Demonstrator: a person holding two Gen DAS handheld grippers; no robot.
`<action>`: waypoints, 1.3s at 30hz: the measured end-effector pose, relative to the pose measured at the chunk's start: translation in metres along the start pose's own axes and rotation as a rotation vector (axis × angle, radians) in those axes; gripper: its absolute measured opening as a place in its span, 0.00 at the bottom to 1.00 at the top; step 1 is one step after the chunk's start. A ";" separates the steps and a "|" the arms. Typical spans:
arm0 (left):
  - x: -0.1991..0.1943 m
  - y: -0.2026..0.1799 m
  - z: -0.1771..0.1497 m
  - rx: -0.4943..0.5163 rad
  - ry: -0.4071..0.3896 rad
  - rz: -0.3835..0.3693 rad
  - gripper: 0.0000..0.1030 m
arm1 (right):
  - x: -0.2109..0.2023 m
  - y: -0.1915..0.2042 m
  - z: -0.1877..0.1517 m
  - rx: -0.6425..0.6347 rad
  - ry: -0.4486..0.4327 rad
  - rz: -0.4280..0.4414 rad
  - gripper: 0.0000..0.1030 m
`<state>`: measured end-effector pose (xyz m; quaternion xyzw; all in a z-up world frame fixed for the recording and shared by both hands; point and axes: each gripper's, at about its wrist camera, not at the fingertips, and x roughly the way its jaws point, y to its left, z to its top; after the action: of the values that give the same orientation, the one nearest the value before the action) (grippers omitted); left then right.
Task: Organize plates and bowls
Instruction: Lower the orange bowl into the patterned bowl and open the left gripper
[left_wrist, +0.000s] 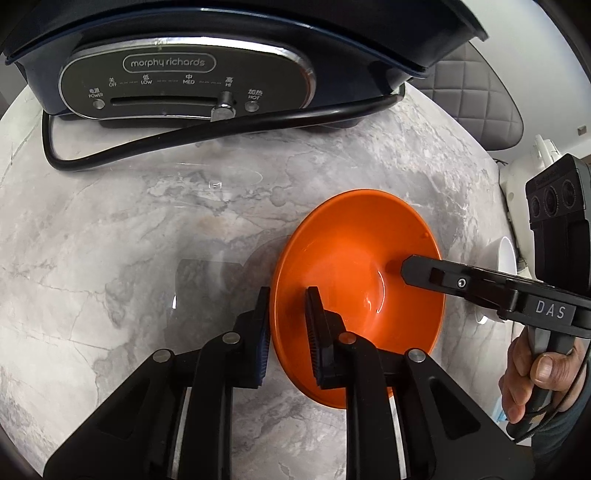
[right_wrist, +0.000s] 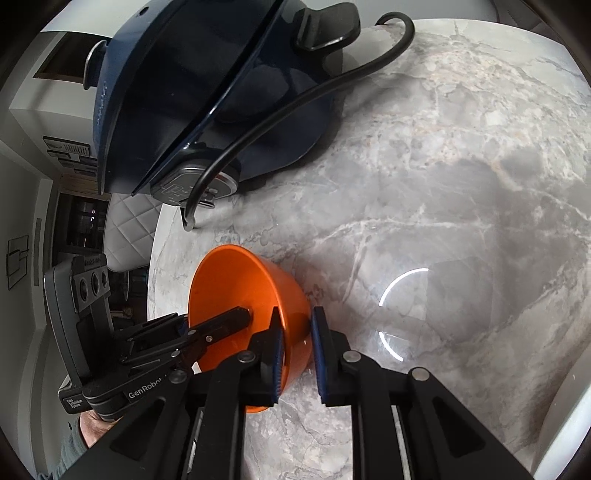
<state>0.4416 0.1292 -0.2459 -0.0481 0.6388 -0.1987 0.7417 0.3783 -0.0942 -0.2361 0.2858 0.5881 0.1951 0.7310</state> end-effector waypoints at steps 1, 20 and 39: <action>-0.002 -0.002 -0.001 0.000 -0.002 -0.001 0.16 | -0.002 0.001 -0.001 0.000 -0.003 0.001 0.16; -0.071 -0.112 -0.109 0.145 -0.027 -0.085 0.16 | -0.121 -0.015 -0.116 0.033 -0.125 0.013 0.16; -0.021 -0.240 -0.301 0.389 0.158 -0.056 0.16 | -0.178 -0.092 -0.316 0.251 -0.163 -0.080 0.16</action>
<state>0.0924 -0.0284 -0.2021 0.0942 0.6430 -0.3420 0.6787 0.0252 -0.2155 -0.2083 0.3660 0.5577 0.0668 0.7419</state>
